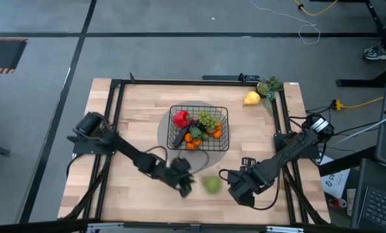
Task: Build produce basket
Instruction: Put the green pear into the wire basket
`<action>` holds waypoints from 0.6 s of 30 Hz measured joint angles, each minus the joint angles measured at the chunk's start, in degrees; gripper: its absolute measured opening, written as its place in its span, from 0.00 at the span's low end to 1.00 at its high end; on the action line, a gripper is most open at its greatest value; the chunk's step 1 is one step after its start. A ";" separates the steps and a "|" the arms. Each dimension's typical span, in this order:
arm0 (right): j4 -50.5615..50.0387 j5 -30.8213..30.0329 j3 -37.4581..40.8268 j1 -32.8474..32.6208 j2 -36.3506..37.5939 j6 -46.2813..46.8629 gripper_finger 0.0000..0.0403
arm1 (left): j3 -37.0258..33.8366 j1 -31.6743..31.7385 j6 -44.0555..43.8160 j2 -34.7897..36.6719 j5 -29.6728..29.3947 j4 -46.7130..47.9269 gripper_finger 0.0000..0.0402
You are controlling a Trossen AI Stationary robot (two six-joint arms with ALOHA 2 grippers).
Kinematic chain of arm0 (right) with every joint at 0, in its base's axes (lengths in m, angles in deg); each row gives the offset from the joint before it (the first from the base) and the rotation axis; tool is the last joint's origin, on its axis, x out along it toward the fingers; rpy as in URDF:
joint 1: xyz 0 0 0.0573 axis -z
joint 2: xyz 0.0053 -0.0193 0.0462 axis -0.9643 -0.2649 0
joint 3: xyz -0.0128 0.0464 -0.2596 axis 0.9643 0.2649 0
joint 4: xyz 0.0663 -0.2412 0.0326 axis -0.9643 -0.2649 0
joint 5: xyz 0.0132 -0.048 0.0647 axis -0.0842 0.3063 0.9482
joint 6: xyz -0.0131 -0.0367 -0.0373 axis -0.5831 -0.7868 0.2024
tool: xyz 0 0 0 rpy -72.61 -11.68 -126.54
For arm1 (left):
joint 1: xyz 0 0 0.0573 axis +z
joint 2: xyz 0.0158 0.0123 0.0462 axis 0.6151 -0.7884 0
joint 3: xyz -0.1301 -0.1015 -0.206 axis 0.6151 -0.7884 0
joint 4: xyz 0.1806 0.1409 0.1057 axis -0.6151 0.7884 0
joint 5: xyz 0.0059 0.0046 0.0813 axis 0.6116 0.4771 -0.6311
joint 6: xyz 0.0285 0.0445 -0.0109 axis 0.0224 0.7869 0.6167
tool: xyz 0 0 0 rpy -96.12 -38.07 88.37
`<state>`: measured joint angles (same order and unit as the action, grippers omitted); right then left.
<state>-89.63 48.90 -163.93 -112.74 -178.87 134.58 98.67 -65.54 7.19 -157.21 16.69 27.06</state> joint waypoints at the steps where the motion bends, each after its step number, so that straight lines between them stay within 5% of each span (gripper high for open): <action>1: -0.18 0.05 0.01 0.00 -0.02 0.00 0.54 | 1.88 0.04 2.87 -0.59 1.08 0.47 0.31; 10: -1.03 1.26 0.01 -0.46 -0.01 4.40 0.54 | 11.72 -0.27 -1.18 6.32 -4.72 46.42 0.27; 18: -10.68 22.09 0.00 -3.73 0.00 14.80 0.54 | 12.59 -2.61 -12.34 15.33 -13.51 66.87 0.27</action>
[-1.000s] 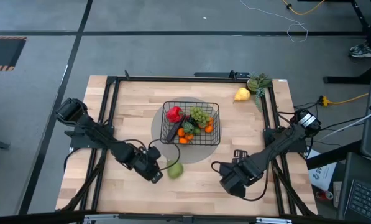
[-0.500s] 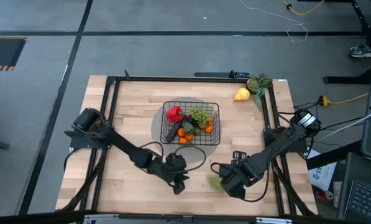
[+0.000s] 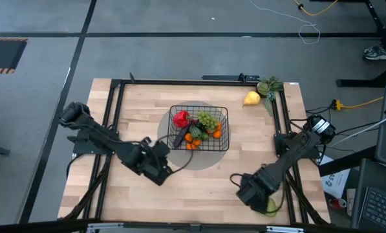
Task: Build produce basket
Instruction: Put the green pear into the wire basket
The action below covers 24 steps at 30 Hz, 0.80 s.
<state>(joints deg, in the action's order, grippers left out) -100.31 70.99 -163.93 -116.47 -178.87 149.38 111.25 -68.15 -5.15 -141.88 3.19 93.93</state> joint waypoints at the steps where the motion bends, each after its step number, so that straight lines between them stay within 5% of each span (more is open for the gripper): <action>1: -0.80 1.98 0.00 -0.87 -0.02 1.62 0.54 | 0.00 -0.14 -0.91 0.67 -0.89 1.07 0.27; 5: 0.84 6.33 0.00 -5.22 -0.02 10.09 0.54 | -0.02 -0.95 -2.73 2.11 -3.45 4.10 0.27; 9: 2.80 -0.53 0.00 -9.14 -0.21 12.49 0.54 | -0.02 -0.91 -2.76 2.34 -4.49 7.32 0.27; 18: 5.02 -14.56 0.00 -10.12 -3.34 -1.08 0.54 | -0.07 -3.60 -12.18 3.23 -3.48 31.49 0.27; 24: 13.55 -14.27 0.00 -7.80 -5.53 -8.08 0.54 | -0.96 -8.92 -18.15 6.97 -4.42 34.61 0.27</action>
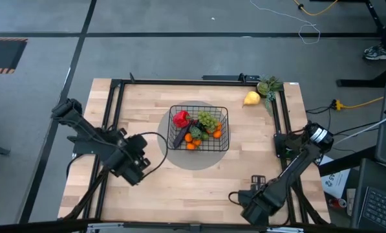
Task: Build produce basket
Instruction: Put the green pear into the wire basket
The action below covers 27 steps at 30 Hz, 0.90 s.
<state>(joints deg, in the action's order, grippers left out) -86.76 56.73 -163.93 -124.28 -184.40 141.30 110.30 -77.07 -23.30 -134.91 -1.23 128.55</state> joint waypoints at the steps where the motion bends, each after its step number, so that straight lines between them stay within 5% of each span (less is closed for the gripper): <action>1: 1.14 0.64 0.00 0.20 -0.39 -1.08 0.54 | -0.30 -0.93 -1.05 0.72 -0.23 -0.10 0.27; 10: 4.66 10.25 0.00 0.26 -6.30 -1.98 0.54 | -0.73 -3.94 -5.41 1.29 -2.90 0.81 0.27; 27: 9.79 10.29 0.00 -0.55 -9.00 -0.94 0.54 | -0.73 -3.26 -5.40 1.27 -4.01 0.71 0.27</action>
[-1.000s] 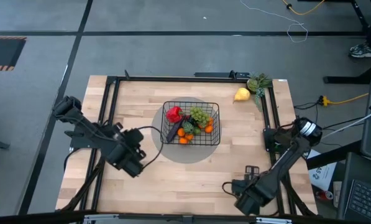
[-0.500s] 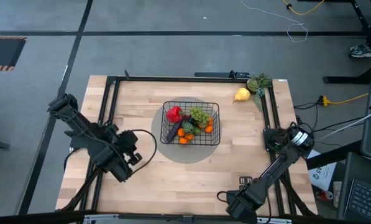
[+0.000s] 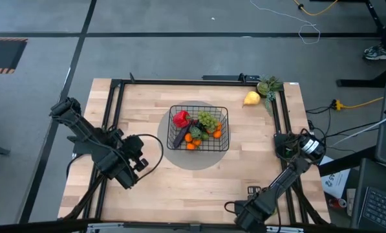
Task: Build produce basket
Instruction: Put the green pear into the wire basket
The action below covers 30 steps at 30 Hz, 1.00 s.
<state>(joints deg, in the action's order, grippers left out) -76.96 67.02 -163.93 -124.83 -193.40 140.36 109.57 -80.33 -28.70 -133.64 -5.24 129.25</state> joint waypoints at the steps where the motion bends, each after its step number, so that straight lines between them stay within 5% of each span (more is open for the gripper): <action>1: -0.25 0.02 0.01 0.00 0.00 0.12 0.54 | 0.00 0.00 0.00 0.00 0.00 -0.02 0.27; 30: 2.46 2.56 0.02 -1.61 -2.03 -2.87 0.54 | 0.00 0.00 -0.02 -0.04 0.26 -0.48 0.27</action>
<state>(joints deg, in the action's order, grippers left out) -74.50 69.58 -163.91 -126.45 -195.44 137.49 109.57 -80.33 -28.72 -133.69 -4.98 128.77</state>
